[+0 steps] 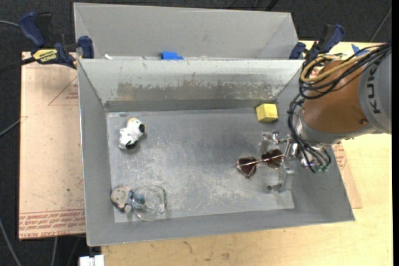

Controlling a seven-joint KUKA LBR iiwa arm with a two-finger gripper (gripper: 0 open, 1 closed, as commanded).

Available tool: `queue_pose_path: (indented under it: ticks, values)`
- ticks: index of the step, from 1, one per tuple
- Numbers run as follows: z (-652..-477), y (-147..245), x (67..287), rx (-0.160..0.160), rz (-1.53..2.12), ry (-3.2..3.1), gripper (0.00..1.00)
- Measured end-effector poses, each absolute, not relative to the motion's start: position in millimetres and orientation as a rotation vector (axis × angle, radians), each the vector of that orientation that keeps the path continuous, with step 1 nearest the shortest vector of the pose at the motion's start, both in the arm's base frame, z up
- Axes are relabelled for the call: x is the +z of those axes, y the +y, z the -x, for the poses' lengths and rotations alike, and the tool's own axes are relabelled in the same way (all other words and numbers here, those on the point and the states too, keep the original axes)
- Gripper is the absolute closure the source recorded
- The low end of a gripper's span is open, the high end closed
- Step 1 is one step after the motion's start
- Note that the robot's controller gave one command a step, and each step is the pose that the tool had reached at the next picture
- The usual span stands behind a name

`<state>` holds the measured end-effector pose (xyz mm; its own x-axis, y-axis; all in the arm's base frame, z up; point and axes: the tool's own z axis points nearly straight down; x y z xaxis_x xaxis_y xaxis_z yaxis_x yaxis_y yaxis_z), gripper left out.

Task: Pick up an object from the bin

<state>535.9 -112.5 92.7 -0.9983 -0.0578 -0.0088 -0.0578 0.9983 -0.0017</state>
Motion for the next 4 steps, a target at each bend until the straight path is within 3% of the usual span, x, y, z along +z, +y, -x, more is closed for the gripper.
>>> queue_pose_path:
  ticks: [1, 2, 3, 4]
  values:
    - [-547.0, -112.1, 65.2, 0.003, 0.072, 3.140, 0.00]
    - [-557.6, -117.1, 70.5, 0.001, 0.323, 3.122, 0.00]
    - [-553.2, -114.2, 67.5, 0.004, 0.177, 3.133, 0.00]
    - [-558.4, -116.3, 70.3, 0.001, 0.321, 3.119, 1.00]
